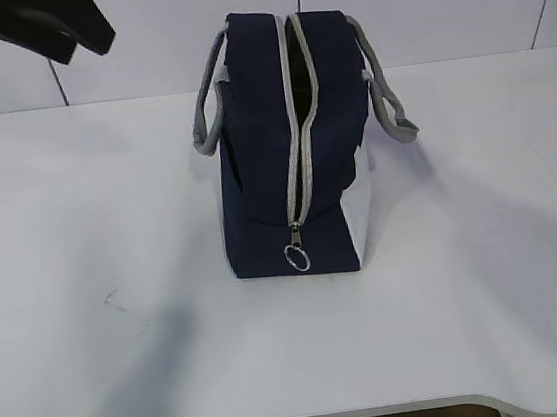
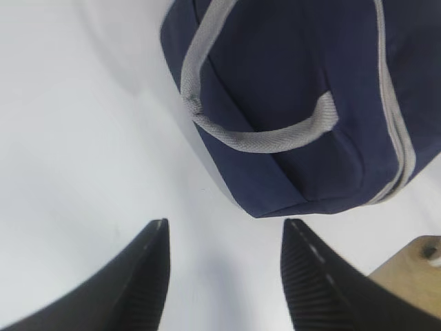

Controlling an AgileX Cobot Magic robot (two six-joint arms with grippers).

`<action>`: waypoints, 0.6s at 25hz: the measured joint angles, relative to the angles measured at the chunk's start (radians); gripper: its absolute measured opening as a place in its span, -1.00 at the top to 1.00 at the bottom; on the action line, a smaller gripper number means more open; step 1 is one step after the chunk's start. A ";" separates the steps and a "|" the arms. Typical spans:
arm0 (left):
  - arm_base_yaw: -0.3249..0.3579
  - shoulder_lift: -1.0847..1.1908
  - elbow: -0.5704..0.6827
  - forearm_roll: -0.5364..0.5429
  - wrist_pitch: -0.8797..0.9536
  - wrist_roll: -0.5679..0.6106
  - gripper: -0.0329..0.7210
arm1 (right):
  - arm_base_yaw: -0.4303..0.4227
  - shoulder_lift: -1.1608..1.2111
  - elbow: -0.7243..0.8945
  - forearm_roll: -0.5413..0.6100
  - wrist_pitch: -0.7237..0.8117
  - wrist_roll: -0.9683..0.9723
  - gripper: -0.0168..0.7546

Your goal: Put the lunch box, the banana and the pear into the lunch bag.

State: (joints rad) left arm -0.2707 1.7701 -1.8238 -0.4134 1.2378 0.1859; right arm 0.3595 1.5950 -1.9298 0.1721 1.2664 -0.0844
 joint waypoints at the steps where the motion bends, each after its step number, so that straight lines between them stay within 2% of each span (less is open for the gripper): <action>1: -0.006 -0.023 0.000 0.027 0.000 -0.011 -0.13 | 0.000 -0.032 0.047 0.000 0.000 -0.002 -0.45; 3: -0.017 -0.067 0.000 0.048 0.005 -0.020 -0.13 | 0.000 -0.118 0.174 0.000 -0.041 -0.009 -0.44; 10: -0.023 -0.203 -0.002 0.070 0.017 -0.027 -0.07 | 0.000 -0.423 0.630 -0.002 -0.370 -0.034 -0.36; 15: -0.024 -0.252 -0.002 0.076 0.020 -0.027 -0.03 | 0.000 -0.486 0.758 -0.002 -0.484 -0.034 -0.35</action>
State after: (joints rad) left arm -0.2946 1.5178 -1.8255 -0.3370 1.2578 0.1594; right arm 0.3595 1.1094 -1.1721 0.1701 0.7828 -0.1188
